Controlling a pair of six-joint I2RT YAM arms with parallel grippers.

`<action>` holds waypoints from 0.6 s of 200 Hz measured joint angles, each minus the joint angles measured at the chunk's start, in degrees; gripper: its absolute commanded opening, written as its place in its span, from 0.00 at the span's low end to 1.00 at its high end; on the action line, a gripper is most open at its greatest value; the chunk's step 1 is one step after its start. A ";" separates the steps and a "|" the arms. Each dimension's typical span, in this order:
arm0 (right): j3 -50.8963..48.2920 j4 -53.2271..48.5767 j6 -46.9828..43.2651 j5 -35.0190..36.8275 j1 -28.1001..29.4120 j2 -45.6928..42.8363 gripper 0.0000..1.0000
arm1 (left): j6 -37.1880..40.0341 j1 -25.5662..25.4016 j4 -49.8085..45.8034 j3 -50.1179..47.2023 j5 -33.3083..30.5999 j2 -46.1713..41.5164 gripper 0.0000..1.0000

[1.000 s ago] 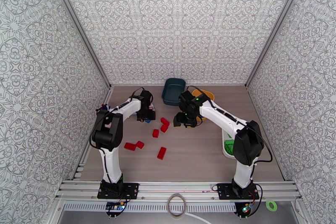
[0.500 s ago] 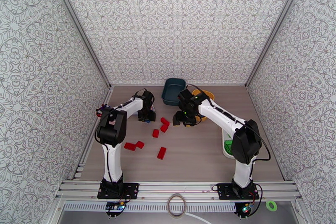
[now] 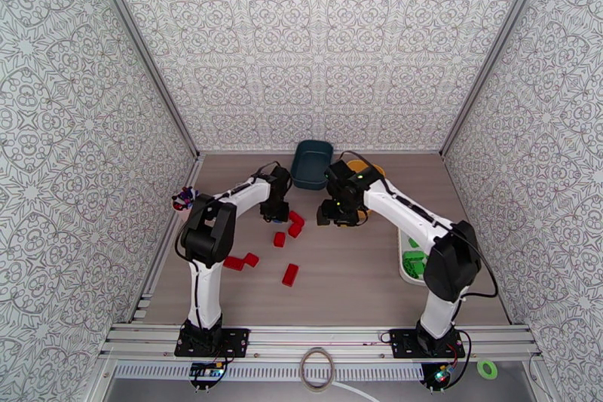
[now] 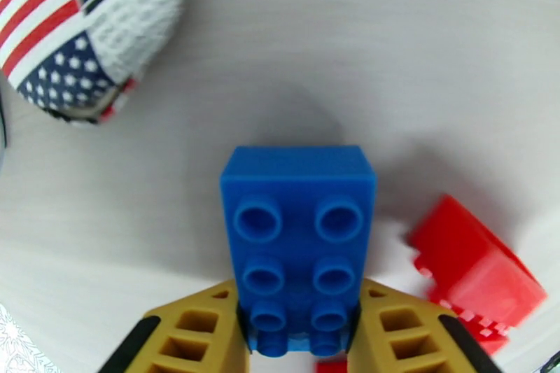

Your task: Sort the legos into containers by color

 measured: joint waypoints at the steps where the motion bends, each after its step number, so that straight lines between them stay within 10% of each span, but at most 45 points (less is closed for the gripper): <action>1: -0.13 0.02 0.00 0.11 -0.15 -0.17 0.60 | -0.13 -0.13 0.00 -0.04 0.00 -0.20 0.33; 120: -9.97 1.99 0.42 0.04 -17.94 -10.71 0.60 | -10.43 -7.98 2.67 11.78 16.96 -4.83 0.32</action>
